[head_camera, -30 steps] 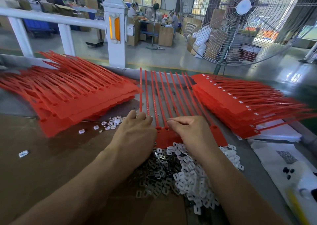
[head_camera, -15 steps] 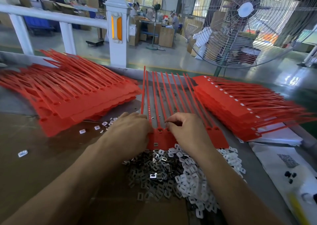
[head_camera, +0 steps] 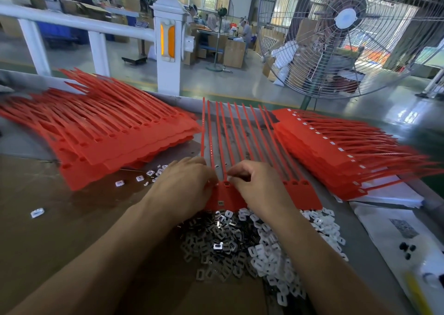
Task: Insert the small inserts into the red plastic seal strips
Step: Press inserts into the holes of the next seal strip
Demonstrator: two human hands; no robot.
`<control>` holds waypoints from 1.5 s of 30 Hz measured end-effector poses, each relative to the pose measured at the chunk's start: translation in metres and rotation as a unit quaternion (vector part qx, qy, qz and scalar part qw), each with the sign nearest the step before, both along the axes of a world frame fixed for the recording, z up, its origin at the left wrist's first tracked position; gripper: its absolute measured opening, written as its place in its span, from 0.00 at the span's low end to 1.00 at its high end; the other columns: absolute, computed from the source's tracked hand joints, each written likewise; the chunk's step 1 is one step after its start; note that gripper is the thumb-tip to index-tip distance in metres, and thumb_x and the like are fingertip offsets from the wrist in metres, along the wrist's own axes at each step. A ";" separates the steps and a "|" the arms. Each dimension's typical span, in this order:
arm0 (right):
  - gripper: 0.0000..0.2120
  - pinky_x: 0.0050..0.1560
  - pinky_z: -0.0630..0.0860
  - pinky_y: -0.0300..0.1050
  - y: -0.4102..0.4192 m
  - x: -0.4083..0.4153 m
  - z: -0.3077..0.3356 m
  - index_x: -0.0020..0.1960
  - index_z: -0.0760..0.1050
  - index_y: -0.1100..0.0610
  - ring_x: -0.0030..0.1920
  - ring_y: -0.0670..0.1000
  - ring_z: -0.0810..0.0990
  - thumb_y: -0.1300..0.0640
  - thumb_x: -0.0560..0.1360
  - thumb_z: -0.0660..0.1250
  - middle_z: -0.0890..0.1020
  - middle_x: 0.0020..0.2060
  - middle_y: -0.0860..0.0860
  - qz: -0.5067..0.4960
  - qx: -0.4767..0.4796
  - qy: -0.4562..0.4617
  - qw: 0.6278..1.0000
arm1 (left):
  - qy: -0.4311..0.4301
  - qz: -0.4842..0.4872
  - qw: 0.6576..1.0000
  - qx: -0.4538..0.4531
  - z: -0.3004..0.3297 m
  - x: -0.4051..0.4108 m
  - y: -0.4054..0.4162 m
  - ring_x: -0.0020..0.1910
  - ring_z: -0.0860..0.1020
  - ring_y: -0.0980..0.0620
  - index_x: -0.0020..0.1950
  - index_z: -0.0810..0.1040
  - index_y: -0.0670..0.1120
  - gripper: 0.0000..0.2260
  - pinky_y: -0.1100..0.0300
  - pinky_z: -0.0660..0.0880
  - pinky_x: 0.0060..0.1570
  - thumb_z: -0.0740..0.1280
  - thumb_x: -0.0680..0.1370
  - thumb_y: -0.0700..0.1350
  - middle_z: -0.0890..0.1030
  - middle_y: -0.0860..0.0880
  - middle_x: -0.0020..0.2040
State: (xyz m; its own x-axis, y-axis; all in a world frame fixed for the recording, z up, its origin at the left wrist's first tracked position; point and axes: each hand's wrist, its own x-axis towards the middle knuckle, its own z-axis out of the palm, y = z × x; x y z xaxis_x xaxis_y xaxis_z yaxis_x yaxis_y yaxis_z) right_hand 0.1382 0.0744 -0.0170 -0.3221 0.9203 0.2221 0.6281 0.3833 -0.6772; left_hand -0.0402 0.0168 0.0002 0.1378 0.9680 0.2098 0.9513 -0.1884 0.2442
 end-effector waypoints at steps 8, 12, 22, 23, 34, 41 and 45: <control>0.08 0.47 0.71 0.21 0.000 -0.002 -0.003 0.58 0.86 0.49 0.45 0.28 0.76 0.56 0.81 0.70 0.86 0.55 0.42 0.018 0.011 -0.025 0.999 | -0.081 0.076 0.994 0.000 -0.009 -0.006 0.002 0.63 0.72 0.51 0.58 0.82 0.57 0.10 0.51 0.70 0.64 0.70 0.78 0.54 0.74 0.54 0.59; 0.08 0.46 0.69 0.22 -0.001 -0.004 -0.003 0.57 0.86 0.49 0.45 0.33 0.75 0.56 0.81 0.70 0.84 0.55 0.42 0.021 0.031 -0.061 0.997 | -0.094 0.086 0.992 -0.009 -0.011 -0.006 0.002 0.61 0.73 0.51 0.58 0.82 0.57 0.10 0.49 0.71 0.63 0.70 0.78 0.55 0.73 0.55 0.56; 0.13 0.62 0.75 0.41 -0.006 -0.003 0.003 0.65 0.83 0.51 0.61 0.49 0.80 0.58 0.84 0.66 0.82 0.60 0.49 0.023 0.049 -0.102 0.993 | -0.091 0.081 0.993 0.002 -0.014 -0.006 0.002 0.59 0.74 0.51 0.59 0.81 0.57 0.10 0.52 0.73 0.60 0.69 0.78 0.55 0.74 0.54 0.53; 0.13 0.64 0.75 0.42 -0.008 -0.001 0.004 0.65 0.83 0.51 0.62 0.48 0.80 0.58 0.84 0.66 0.82 0.61 0.49 0.023 0.053 -0.095 0.994 | -0.090 0.080 0.993 0.004 -0.014 -0.006 0.002 0.58 0.74 0.51 0.58 0.81 0.57 0.10 0.52 0.73 0.60 0.69 0.78 0.55 0.75 0.54 0.53; 0.15 0.58 0.76 0.45 -0.010 -0.001 0.007 0.65 0.83 0.51 0.56 0.51 0.77 0.60 0.83 0.62 0.76 0.56 0.50 0.059 0.062 -0.212 0.974 | -0.091 0.078 0.993 0.009 -0.016 -0.007 0.003 0.57 0.74 0.51 0.57 0.82 0.57 0.09 0.51 0.73 0.59 0.69 0.78 0.55 0.75 0.54 0.52; 0.17 0.58 0.78 0.53 -0.004 0.002 0.015 0.67 0.81 0.45 0.58 0.52 0.77 0.58 0.84 0.60 0.75 0.56 0.48 0.083 0.043 -0.277 0.956 | -0.086 0.078 0.993 0.002 -0.015 -0.007 0.002 0.57 0.73 0.52 0.58 0.81 0.57 0.10 0.52 0.72 0.59 0.69 0.78 0.56 0.74 0.55 0.52; 0.15 0.60 0.74 0.42 -0.004 0.014 0.018 0.67 0.81 0.44 0.58 0.45 0.77 0.56 0.84 0.64 0.76 0.57 0.43 0.107 -0.006 -0.214 0.971 | -0.089 0.077 0.993 0.003 -0.015 -0.008 0.004 0.56 0.73 0.52 0.57 0.81 0.57 0.10 0.53 0.73 0.58 0.70 0.78 0.56 0.74 0.55 0.51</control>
